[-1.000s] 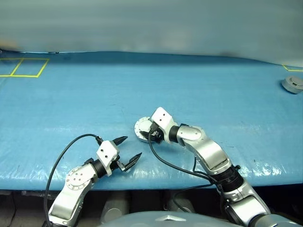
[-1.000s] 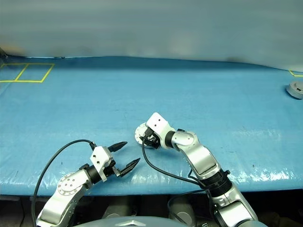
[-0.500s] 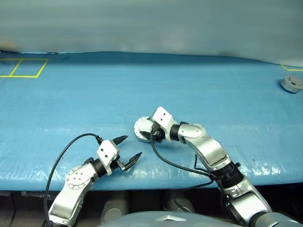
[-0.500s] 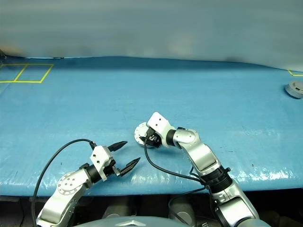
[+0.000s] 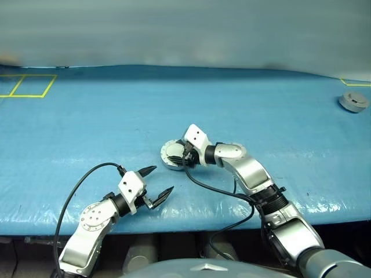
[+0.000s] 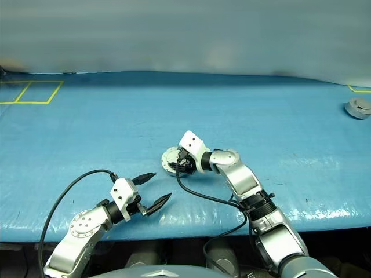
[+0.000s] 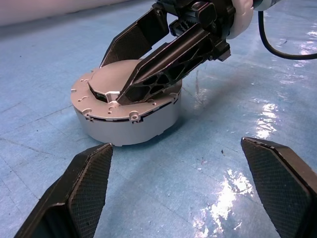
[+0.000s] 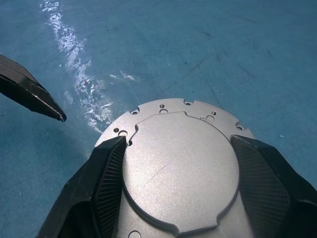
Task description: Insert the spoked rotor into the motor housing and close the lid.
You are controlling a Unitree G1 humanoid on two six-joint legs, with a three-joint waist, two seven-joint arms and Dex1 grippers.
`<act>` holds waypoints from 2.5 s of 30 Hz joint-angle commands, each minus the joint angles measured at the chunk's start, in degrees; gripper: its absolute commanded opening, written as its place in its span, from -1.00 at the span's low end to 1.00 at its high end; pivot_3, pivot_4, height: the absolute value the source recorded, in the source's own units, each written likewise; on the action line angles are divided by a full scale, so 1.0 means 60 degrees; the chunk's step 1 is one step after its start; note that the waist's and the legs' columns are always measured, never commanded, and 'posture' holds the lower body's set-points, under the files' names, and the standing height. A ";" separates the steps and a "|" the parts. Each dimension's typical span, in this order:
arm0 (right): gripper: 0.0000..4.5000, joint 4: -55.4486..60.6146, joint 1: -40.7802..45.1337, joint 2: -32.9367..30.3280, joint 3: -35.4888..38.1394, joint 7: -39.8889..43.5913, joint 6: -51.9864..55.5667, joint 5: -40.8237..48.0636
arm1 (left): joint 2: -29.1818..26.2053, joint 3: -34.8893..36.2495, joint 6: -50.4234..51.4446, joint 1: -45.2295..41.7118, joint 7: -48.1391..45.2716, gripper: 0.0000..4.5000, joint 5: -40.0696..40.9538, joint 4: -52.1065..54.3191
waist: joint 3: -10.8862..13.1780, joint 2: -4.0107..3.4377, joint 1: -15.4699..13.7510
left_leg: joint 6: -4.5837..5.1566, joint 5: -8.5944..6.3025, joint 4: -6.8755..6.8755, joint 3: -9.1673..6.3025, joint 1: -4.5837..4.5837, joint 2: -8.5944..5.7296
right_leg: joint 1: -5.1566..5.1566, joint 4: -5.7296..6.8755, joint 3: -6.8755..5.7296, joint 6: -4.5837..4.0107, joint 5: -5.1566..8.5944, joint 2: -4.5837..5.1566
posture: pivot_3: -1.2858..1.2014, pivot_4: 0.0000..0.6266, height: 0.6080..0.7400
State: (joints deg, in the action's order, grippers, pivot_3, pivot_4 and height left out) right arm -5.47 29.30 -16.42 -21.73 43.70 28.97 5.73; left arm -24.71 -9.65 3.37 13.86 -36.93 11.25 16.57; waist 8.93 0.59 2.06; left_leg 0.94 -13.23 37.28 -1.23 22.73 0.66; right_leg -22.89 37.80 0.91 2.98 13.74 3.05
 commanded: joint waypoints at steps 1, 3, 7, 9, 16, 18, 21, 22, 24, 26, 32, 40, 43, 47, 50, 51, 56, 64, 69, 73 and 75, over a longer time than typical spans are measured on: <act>0.35 -0.0469 0.0008 -0.0104 -0.0184 0.0268 -0.0024 -0.0177 | 0.0012 0.0112 -0.0090 0.0041 0.0011 1.00 0.0054 0.0221 | 0.0000 0.0000 0.0001 | 0.0000 0.0000 -0.0003 0.0000 0.0000 0.0000 | 0.0000 0.0000 0.0000 -0.0001 0.0000 0.0000 | 0.03 -0.52 1.00; 0.35 -0.0535 0.0022 -0.0111 -0.0151 0.0465 -0.0182 -0.0118 | 0.0011 0.0111 -0.0097 0.0055 0.0021 1.00 0.0052 0.0226 | 0.0000 0.0000 -0.0001 | 0.0000 0.0000 -0.0005 -0.0001 0.0000 0.0001 | 0.0000 0.0000 0.0000 -0.0003 0.0002 -0.0001 | 0.03 -0.52 1.00; 0.35 -0.0579 0.0002 -0.0094 -0.0035 0.0673 -0.0409 -0.0034 | 0.0013 0.0113 -0.0104 0.0090 0.0028 1.00 0.0058 0.0250 | 0.0001 0.0000 -0.0001 | 0.0000 0.0000 -0.0013 0.0002 0.0003 0.0000 | -0.0004 -0.0007 0.0000 -0.0005 0.0003 0.0002 | 0.03 -0.52 1.00; 0.35 -0.0594 -0.0021 -0.0008 0.0083 0.0730 -0.0584 0.0064 | 0.0012 0.0108 -0.0100 0.0097 0.0030 1.00 0.0056 0.0261 | 0.0001 0.0001 -0.0002 | 0.0000 0.0000 -0.0019 0.0005 0.0006 -0.0001 | -0.0001 -0.0009 0.0000 -0.0006 0.0004 0.0004 | 0.03 -0.52 1.00; 0.35 -0.0807 0.0056 0.0091 0.0076 0.0814 -0.0937 -0.0084 | 0.0022 0.0081 -0.0093 0.0095 0.0036 1.00 0.0050 0.0296 | 0.0002 0.0000 0.0003 | 0.0000 0.0000 -0.0033 0.0009 0.0025 0.0000 | 0.0002 -0.0007 0.0002 -0.0011 0.0005 0.0000 | 0.03 -0.52 1.00; 0.35 -0.0885 0.0081 0.0113 0.0081 0.0799 -0.1054 -0.0148 | 0.0025 0.0076 -0.0094 0.0101 0.0041 1.00 0.0047 0.0305 | 0.0002 0.0000 0.0004 | 0.0000 0.0000 -0.0036 0.0009 0.0025 0.0002 | 0.0001 -0.0007 0.0002 -0.0013 0.0007 -0.0001 | 0.03 -0.52 1.00; 0.35 -0.1057 0.0134 0.0103 0.0044 0.0789 -0.1325 -0.0317 | 0.0032 0.0068 -0.0096 0.0121 0.0064 1.00 0.0038 0.0325 | 0.0002 0.0000 0.0007 | 0.0000 0.0000 -0.0036 0.0010 0.0024 0.0002 | 0.0000 -0.0007 0.0002 -0.0013 0.0008 -0.0001 | 0.03 -0.52 1.00; 0.35 -0.1119 0.0141 0.0069 -0.0011 0.0778 -0.1510 -0.0440 | 0.0035 0.0065 -0.0095 0.0126 0.0072 1.00 0.0037 0.0331 | 0.0003 0.0000 0.0007 | 0.0000 0.0000 -0.0035 0.0010 0.0024 0.0003 | 0.0000 -0.0007 0.0003 -0.0013 0.0008 -0.0002 | 0.03 -0.52 1.00; 0.35 -0.1183 0.0137 0.0035 -0.0065 0.0784 -0.1718 -0.0569 | 0.0036 0.0059 -0.0095 0.0138 0.0084 1.00 0.0038 0.0343 | 0.0003 0.0000 0.0007 | 0.0000 0.0000 -0.0035 0.0010 0.0023 0.0003 | -0.0001 -0.0006 0.0003 -0.0013 0.0008 -0.0001 | 0.03 -0.52 1.00; 0.35 -0.1231 0.0122 0.0018 -0.0094 0.0846 -0.1745 -0.0615 | 0.0040 0.0050 -0.0103 0.0147 0.0097 1.00 0.0032 0.0344 | 0.0003 -0.0001 0.0006 | 0.0000 0.0000 -0.0035 0.0010 0.0023 0.0003 | -0.0005 -0.0006 0.0002 -0.0013 0.0008 -0.0001 | 0.03 -0.52 1.00; 0.35 -0.1332 0.0156 -0.0013 -0.0042 0.0861 -0.1626 -0.0691 | 0.0051 0.0035 -0.0120 0.0164 0.0106 1.00 0.0028 0.0341 | 0.0003 -0.0001 0.0005 | 0.0000 0.0000 -0.0035 0.0009 0.0023 0.0004 | -0.0010 -0.0008 0.0002 -0.0013 0.0008 0.0000 | 0.03 -0.52 1.00; 0.35 -0.1059 0.0315 -0.0324 -0.0242 0.1216 -0.1074 -0.0812 | 0.0050 0.0013 -0.0086 0.0167 0.0076 1.00 0.0051 0.0372 | 0.0004 -0.0003 -0.0022 | 0.0000 0.0000 -0.0034 0.0009 0.0022 0.0003 | -0.0039 -0.0008 0.0002 -0.0014 0.0009 0.0008 | 0.03 -0.52 1.00; 0.35 -0.0841 0.0413 -0.0401 -0.0294 0.1376 -0.0993 -0.0736 | 0.0046 0.0002 -0.0059 0.0163 0.0065 1.00 0.0058 0.0379 | 0.0004 -0.0002 -0.0042 | 0.0000 0.0000 -0.0035 0.0011 0.0028 -0.0006 | -0.0044 -0.0012 0.0002 -0.0014 0.0008 0.0019 | 0.03 -0.52 1.00; 0.35 -0.0659 0.0511 -0.0462 -0.0334 0.1564 -0.1058 -0.0713 | 0.0050 -0.0006 -0.0036 0.0164 0.0063 1.00 0.0064 0.0388 | 0.0005 -0.0002 -0.0084 | -0.0001 -0.0002 -0.0039 0.0014 0.0049 -0.0012 | -0.0063 -0.0017 0.0002 -0.0038 -0.0006 0.0023 | 0.03 -0.52 1.00; 0.35 -0.0675 0.0531 -0.0451 -0.0327 0.1558 -0.1045 -0.0738 | 0.0052 -0.0019 -0.0032 0.0173 0.0064 1.00 0.0057 0.0395 | 0.0004 -0.0002 -0.0088 | 0.0000 -0.0001 -0.0040 0.0015 0.0077 -0.0014 | -0.0080 -0.0016 0.0001 -0.0056 -0.0018 0.0021 | 0.03 -0.52 1.00; 0.35 -0.0731 0.0538 -0.0444 -0.0339 0.1546 -0.1092 -0.0770 | 0.0054 -0.0021 -0.0029 0.0173 0.0063 1.00 0.0060 0.0395 | 0.0004 -0.0001 -0.0086 | 0.0000 -0.0001 -0.0039 0.0015 0.0088 -0.0014 | -0.0078 -0.0015 0.0001 -0.0056 -0.0020 0.0019 | 0.03 -0.52 1.00; 0.35 -0.0922 0.0512 -0.0386 -0.0373 0.1488 -0.1139 -0.0856 | 0.0063 -0.0029 -0.0034 0.0171 0.0064 1.00 0.0058 0.0390 | 0.0004 -0.0002 -0.0083 | 0.0000 0.0000 -0.0037 0.0015 0.0108 -0.0014 | -0.0080 -0.0010 0.0000 -0.0054 -0.0022 0.0013 | 0.03 -0.52 1.00; 0.35 -0.1325 0.0564 -0.0443 -0.0641 0.1325 -0.1108 -0.1283 | 0.0071 -0.0026 -0.0052 0.0133 0.0052 1.00 0.0048 0.0358 | 0.0004 -0.0002 -0.0077 | 0.0000 0.0000 -0.0033 0.0015 0.0097 -0.0011 | -0.0079 -0.0009 0.0000 -0.0043 -0.0016 0.0008 | 0.03 -0.52 1.00; 0.35 -0.1481 0.0671 -0.0385 -0.0626 0.1060 -0.0546 -0.1396 | 0.0062 -0.0007 -0.0039 0.0126 0.0041 1.00 0.0055 0.0354 | 0.0003 -0.0002 -0.0076 | 0.0000 0.0000 -0.0033 0.0015 0.0049 -0.0008 | -0.0066 -0.0009 0.0001 -0.0010 0.0008 0.0011 | 0.03 -0.52 1.00; 0.35 -0.1513 0.0715 -0.0312 -0.0617 0.0883 -0.0267 -0.1380 | 0.0069 0.0002 -0.0039 0.0122 0.0039 1.00 0.0067 0.0349 | 0.0002 -0.0003 -0.0074 | 0.0000 0.0000 -0.0032 0.0014 0.0026 -0.0003 | -0.0049 -0.0004 0.0002 -0.0011 0.0008 0.0012 | 0.03 -0.52 1.00; 0.35 -0.1512 0.0712 -0.0279 -0.0625 0.0827 -0.0155 -0.1377 | 0.0075 0.0004 -0.0042 0.0118 0.0041 1.00 0.0069 0.0342 | 0.0001 -0.0003 -0.0072 | 0.0000 -0.0001 -0.0033 0.0014 0.0019 0.0000 | -0.0046 -0.0003 0.0002 -0.0012 0.0008 0.0014 | 0.03 -0.52 1.00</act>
State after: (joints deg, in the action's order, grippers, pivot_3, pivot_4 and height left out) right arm -10.79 34.64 -17.50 -24.23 50.85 24.63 0.57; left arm -24.46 -9.67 3.49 14.86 -36.47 11.27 16.57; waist 8.94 0.57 1.63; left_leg 0.94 -13.23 37.09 -1.14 22.82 0.67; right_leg -23.16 37.78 0.92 2.91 13.78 3.14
